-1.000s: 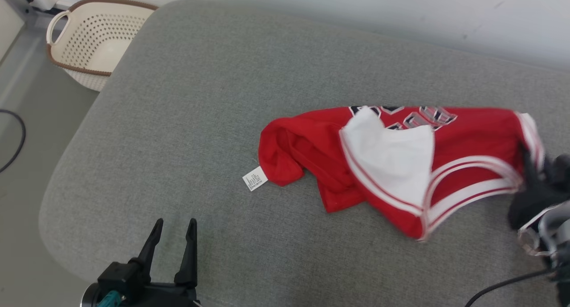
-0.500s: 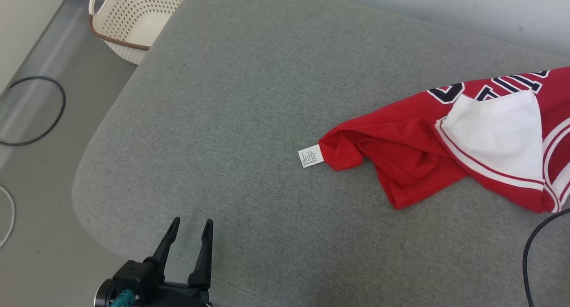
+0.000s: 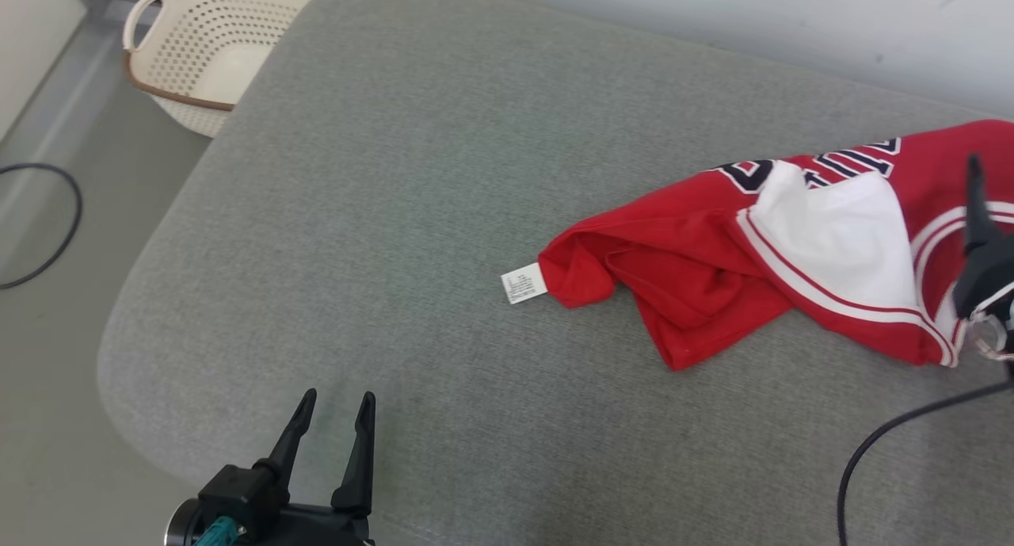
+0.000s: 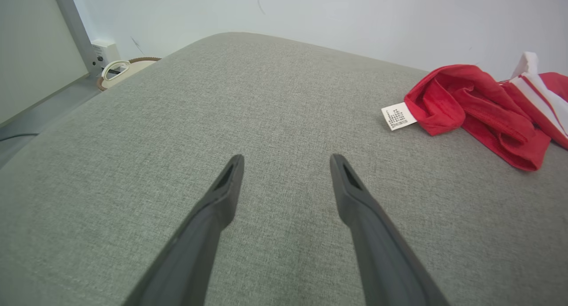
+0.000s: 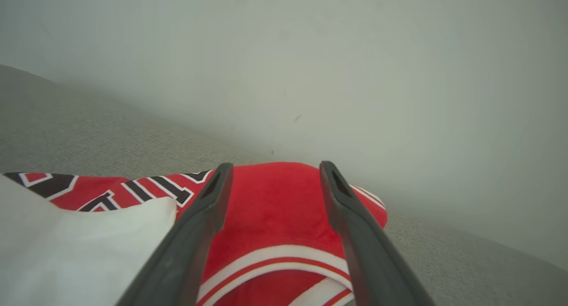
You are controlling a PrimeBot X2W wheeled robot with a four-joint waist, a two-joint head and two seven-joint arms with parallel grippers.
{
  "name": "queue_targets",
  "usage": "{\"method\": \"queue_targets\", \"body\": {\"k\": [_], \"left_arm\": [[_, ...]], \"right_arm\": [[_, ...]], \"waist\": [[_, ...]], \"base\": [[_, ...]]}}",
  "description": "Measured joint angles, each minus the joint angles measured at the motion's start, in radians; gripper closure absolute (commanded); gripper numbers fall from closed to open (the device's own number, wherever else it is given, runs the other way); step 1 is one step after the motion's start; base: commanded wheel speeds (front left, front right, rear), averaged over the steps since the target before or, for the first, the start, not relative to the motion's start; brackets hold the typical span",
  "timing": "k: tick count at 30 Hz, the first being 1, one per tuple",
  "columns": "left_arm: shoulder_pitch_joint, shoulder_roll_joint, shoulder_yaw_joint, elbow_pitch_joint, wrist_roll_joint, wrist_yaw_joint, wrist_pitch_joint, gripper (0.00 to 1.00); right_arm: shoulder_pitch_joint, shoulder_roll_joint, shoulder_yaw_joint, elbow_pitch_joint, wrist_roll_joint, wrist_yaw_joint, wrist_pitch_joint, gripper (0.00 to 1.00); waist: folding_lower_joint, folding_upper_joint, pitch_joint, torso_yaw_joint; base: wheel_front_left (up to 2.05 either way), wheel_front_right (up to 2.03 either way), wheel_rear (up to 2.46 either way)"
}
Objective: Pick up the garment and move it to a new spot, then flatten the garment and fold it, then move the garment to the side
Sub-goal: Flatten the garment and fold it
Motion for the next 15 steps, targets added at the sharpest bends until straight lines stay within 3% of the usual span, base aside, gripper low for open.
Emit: {"method": "queue_targets", "body": {"k": [6,15], "left_arm": [[-0.008,0.0,-0.021,-0.001,-0.006,0.001,0.0,0.0],[-0.002,0.0,-0.01,0.005,-0.01,0.004,0.0,0.0]], "right_arm": [[0.079,0.024,0.111,-0.044,0.173,0.0,0.0,0.0],[0.11,-0.004,0.236,-0.08,0.359,0.0,0.0,0.0]], "waist": [[0.0001,0.0,0.003,-0.023],[0.0001,0.0,0.012,0.011]], "base": [[0.0,0.0,0.0],[0.0,0.0,0.0]]}}
